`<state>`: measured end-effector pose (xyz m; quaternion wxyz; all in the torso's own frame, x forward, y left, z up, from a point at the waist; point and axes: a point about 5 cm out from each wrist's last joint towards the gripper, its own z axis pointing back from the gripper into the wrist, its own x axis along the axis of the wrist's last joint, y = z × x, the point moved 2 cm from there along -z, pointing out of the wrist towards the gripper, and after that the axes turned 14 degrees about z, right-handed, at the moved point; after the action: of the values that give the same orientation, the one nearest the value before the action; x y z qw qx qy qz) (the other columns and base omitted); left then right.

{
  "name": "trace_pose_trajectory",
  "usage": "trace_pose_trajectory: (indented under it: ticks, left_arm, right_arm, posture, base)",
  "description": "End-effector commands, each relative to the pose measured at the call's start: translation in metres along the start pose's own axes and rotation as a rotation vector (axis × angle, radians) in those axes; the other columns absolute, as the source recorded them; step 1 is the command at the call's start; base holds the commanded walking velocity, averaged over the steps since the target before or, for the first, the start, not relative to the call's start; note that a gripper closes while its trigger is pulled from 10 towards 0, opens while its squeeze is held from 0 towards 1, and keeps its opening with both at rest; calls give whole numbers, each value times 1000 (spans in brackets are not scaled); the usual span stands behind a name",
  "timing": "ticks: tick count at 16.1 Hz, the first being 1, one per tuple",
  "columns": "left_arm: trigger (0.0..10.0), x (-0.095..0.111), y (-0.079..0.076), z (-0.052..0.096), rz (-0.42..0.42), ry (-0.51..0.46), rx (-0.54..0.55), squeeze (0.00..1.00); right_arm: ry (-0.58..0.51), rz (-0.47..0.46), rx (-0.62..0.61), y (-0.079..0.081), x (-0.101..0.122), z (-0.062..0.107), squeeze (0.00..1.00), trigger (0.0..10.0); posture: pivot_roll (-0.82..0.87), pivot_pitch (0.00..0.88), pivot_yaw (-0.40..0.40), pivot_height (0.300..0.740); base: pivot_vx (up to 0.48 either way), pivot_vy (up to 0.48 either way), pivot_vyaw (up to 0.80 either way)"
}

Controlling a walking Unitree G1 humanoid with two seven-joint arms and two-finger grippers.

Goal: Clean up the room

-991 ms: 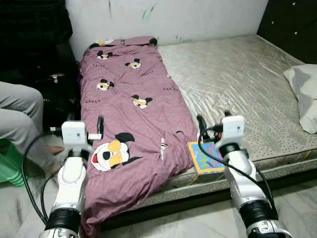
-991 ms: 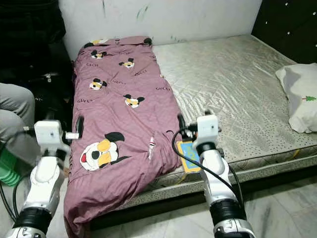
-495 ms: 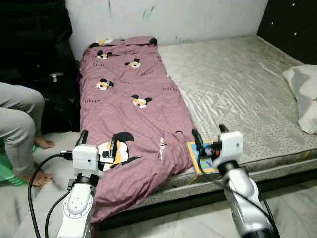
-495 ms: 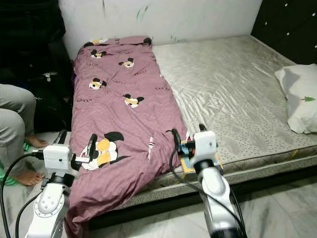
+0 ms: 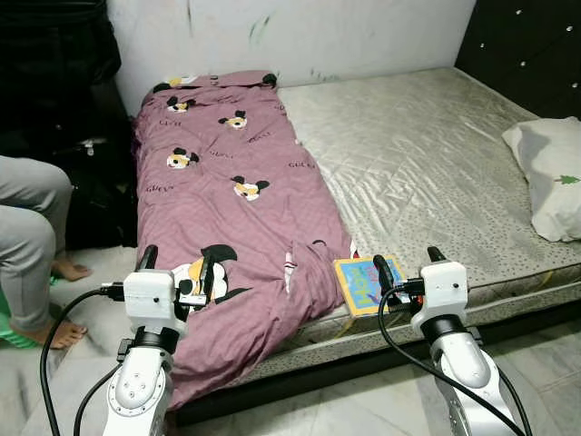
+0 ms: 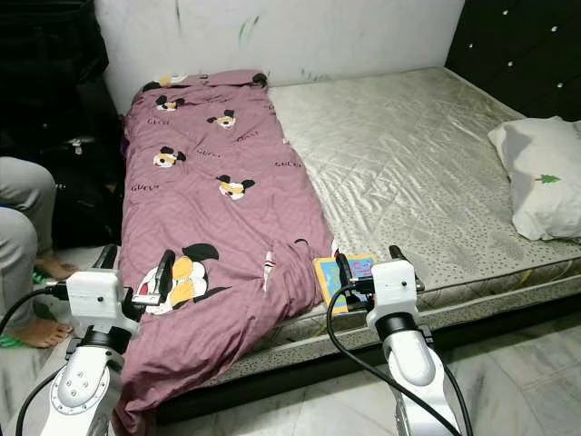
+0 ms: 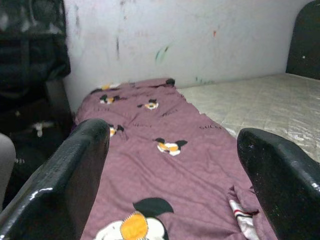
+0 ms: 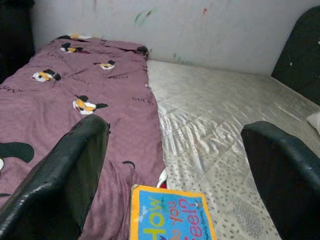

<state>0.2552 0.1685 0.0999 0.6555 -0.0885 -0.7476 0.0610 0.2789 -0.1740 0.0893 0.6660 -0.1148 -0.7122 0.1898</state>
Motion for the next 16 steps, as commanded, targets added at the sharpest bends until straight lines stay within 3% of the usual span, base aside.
trace_pose_trajectory:
  ticks: [1, 6, 8, 16]
  left_arm:
    - [10000, 3, -1, 1, 10, -2, -2, 0]
    - [10000, 2, -4, 3, -4, 2, -7, 0]
    - [10000, -2, -8, 2, 21, 76, -33, 0]
    - [10000, -1, -17, 0, 41, 109, -65, 0]
  right_arm:
    - [-1, 53, 1, 0, 2, 3, 0, 10000]
    - [31, 9, 8, 4, -1, 7, 0, 10000]
    - [33, 48, 17, 11, 4, 1, 0, 10000]
    - [49, 51, 47, 14, 5, 0, 0, 10000]
  posture:
    - [-59, 0, 15, 740]
    - [-60, 0, 17, 740]
    - [-52, 1, 30, 740]
    - [-53, 23, 6, 740]
  base:
    - [0, 0, 0]
    - [0, 0, 0]
    - [0, 0, 800]
    - [0, 0, 800]
